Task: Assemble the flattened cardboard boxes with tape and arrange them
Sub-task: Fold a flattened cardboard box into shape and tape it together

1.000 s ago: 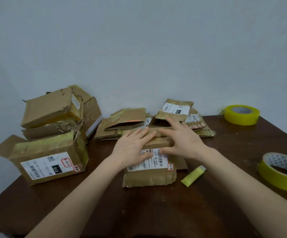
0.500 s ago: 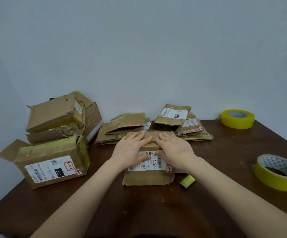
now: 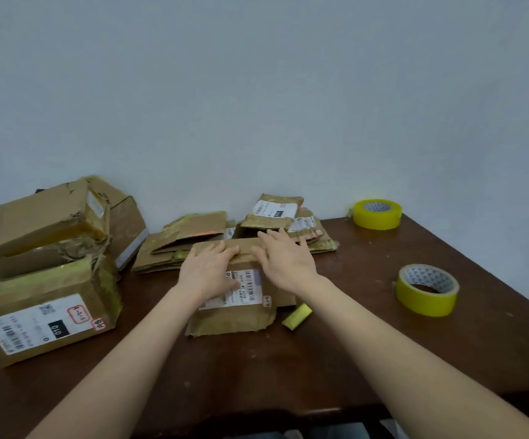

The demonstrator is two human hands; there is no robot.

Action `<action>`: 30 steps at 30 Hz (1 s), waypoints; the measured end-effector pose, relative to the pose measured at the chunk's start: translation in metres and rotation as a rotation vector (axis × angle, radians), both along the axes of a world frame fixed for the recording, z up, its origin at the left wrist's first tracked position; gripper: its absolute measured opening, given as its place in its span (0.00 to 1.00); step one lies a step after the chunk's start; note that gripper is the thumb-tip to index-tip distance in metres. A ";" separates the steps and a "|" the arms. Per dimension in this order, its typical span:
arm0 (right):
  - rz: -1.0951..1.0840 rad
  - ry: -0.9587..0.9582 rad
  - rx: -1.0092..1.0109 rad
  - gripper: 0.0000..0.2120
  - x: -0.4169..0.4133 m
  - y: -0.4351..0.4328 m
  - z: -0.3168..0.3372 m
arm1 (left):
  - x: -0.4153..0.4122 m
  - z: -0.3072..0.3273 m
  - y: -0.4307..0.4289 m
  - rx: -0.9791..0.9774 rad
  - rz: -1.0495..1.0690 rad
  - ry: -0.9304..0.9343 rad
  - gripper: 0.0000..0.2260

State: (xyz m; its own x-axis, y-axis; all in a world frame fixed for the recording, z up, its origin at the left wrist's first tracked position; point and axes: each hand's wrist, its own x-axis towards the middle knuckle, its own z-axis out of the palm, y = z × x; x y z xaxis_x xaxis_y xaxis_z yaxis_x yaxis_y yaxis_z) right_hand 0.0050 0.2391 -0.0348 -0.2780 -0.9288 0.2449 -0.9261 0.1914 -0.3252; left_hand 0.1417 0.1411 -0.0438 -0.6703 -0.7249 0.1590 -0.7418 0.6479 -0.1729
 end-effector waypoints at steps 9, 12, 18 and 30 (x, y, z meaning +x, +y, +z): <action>-0.529 0.015 0.112 0.26 -0.086 0.093 -0.028 | -0.023 -0.004 0.012 0.006 0.075 0.004 0.32; -0.662 -0.002 0.238 0.27 -0.108 0.113 -0.041 | -0.020 -0.005 0.014 0.000 0.067 0.033 0.34; -0.570 -0.016 0.156 0.22 -0.109 0.118 -0.037 | -0.005 -0.005 0.017 -0.042 0.011 0.051 0.33; 0.231 -0.543 -0.210 0.14 -0.013 -0.021 0.086 | 0.016 0.008 -0.005 0.395 -0.031 0.647 0.19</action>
